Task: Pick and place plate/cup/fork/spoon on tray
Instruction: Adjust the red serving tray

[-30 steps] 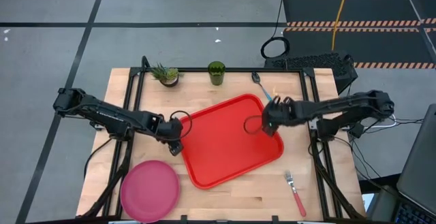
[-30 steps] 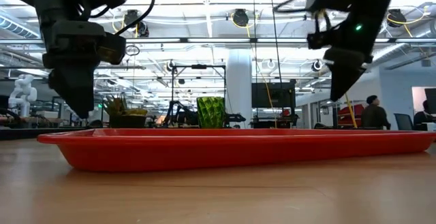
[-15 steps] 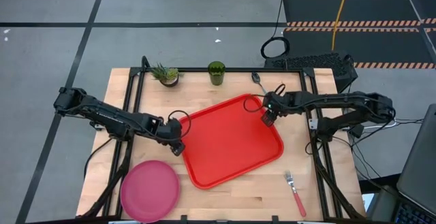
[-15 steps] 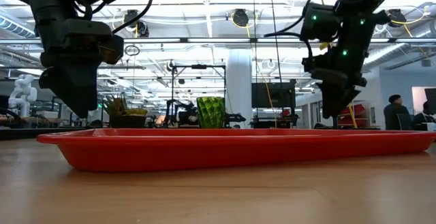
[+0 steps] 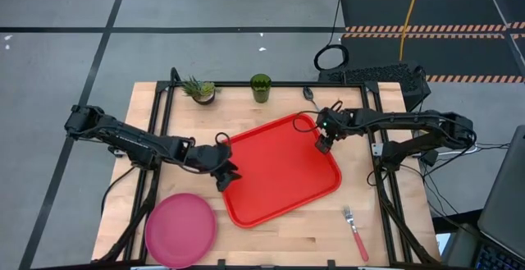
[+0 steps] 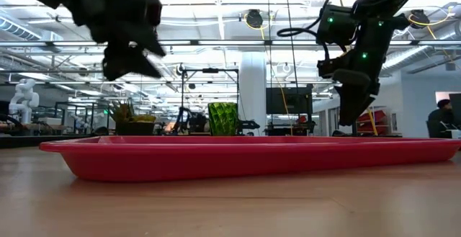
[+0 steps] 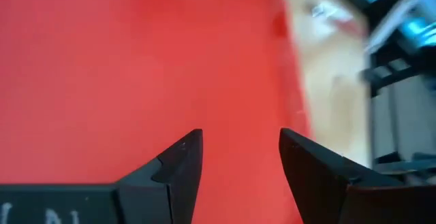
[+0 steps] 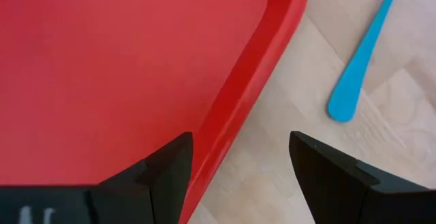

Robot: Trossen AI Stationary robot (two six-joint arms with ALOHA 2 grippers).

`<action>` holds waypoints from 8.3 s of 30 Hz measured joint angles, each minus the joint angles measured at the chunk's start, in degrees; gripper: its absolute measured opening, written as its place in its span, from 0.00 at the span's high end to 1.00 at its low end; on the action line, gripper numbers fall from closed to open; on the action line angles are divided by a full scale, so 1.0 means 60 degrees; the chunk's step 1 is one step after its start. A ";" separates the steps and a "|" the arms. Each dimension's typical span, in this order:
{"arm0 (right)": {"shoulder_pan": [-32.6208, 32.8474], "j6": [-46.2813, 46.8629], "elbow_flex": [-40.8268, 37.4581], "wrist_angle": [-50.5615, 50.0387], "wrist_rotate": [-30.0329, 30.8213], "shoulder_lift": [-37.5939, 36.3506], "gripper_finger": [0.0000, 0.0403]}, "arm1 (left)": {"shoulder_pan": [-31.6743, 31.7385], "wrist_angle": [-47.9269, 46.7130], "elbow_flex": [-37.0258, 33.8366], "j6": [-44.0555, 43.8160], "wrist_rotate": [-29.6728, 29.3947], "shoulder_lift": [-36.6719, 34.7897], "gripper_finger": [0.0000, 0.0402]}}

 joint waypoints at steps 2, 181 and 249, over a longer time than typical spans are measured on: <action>0.0000 -0.0003 0.0000 -0.0008 0.0001 0.0000 0.41 | -0.0169 0.0715 0.0000 -0.0040 -0.0037 0.0000 0.51; 0.3435 1.1329 -0.1563 -0.0244 0.0776 -0.0006 0.92 | 0.2707 -0.4007 0.2127 0.0721 -0.3227 0.3315 0.95; 0.5490 1.3674 -0.1566 -0.0645 0.0739 0.0011 0.81 | 0.2686 -0.3753 0.2135 0.0987 -0.3044 0.3304 0.95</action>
